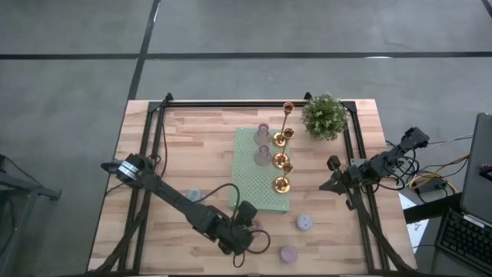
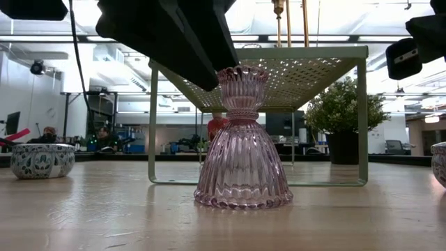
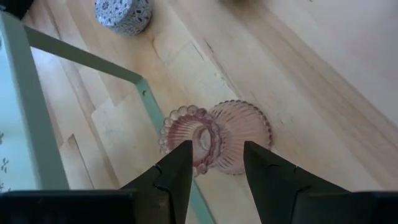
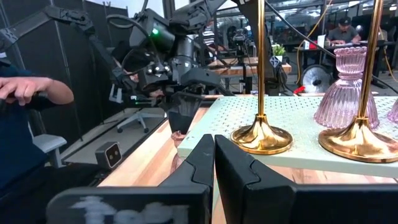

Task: Pick & Place candle stick holders
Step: Put the purple vase on the shelf aligned with the other purple vase

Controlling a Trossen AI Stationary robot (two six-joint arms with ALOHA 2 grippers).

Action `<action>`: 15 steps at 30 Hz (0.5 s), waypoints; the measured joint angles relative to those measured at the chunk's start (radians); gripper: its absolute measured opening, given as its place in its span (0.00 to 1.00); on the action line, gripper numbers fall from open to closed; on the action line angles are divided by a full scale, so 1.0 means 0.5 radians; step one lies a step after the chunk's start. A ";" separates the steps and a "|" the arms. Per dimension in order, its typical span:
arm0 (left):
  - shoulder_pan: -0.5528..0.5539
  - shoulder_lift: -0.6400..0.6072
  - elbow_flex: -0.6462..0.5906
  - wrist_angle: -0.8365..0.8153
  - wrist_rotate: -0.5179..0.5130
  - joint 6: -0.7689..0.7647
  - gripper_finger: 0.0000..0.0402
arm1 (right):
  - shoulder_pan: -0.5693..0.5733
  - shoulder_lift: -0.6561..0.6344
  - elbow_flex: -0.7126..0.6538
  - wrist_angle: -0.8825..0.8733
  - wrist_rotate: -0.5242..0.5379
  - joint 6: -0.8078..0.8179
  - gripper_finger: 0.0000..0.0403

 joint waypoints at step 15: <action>0.019 0.035 -0.001 0.020 0.013 -0.001 0.14 | 0.000 0.001 0.000 -0.001 0.000 -0.037 0.02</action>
